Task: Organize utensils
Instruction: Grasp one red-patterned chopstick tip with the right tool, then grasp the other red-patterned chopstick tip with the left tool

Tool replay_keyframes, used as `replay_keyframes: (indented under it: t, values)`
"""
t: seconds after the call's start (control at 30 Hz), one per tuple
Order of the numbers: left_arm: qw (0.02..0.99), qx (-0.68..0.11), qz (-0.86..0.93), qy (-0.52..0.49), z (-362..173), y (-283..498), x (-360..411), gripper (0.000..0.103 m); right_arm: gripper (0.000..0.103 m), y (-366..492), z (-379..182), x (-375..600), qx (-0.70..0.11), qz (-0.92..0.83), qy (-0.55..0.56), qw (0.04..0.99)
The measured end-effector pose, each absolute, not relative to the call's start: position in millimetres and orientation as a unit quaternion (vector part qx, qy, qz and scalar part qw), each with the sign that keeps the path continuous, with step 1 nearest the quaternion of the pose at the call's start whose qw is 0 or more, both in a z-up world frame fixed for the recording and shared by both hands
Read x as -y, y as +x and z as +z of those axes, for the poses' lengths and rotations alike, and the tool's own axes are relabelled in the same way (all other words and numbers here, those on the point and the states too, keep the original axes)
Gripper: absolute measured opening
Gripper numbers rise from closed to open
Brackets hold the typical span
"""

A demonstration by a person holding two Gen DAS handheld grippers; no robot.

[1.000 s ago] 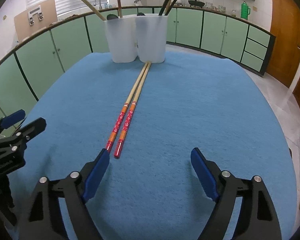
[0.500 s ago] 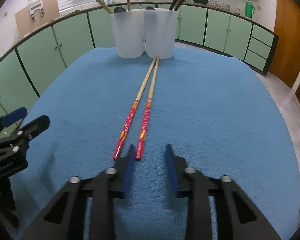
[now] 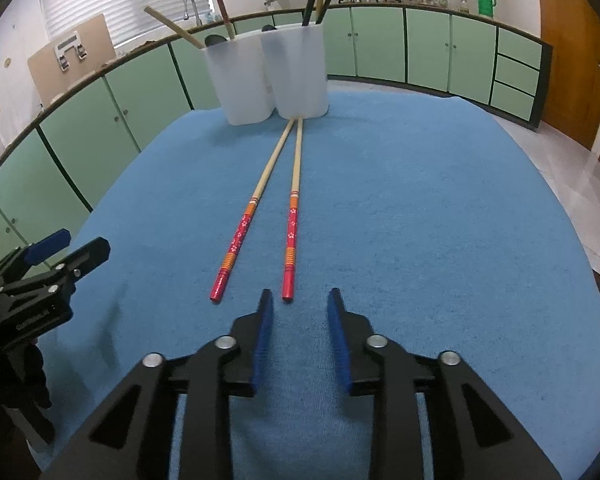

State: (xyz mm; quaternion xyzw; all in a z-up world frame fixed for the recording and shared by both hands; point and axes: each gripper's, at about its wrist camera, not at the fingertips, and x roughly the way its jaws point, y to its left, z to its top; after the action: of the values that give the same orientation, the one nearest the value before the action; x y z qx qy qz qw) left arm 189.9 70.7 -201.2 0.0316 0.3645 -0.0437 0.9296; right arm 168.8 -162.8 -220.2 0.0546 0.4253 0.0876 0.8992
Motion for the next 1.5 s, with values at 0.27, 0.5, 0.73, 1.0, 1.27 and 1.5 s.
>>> replay_keyframes:
  t: [0.27,0.5,0.73,1.0,1.27,1.5]
  values:
    - [0.929,-0.367,-0.043,0.032,-201,190,-69,0.086,0.021,180,-222,152,-0.426,0.088,0.043,0.899]
    - [0.927,-0.370,-0.053,0.029,-201,190,-62,0.086,0.006,176,-222,152,-0.426,0.088,0.038,0.900]
    - [0.922,-0.379,-0.081,0.017,-204,190,-41,0.086,0.006,161,-213,173,-0.410,0.075,0.034,0.908]
    - [0.911,-0.396,-0.116,0.003,-208,191,-3,0.081,0.006,153,-205,204,-0.402,0.066,0.063,0.911]
    - [0.901,-0.413,-0.133,0.015,-219,195,24,0.072,0.006,151,-199,232,-0.394,0.055,0.089,0.913]
    - [0.894,-0.430,-0.122,0.023,-227,205,34,0.058,0.006,149,-201,240,-0.394,0.051,0.087,0.913]
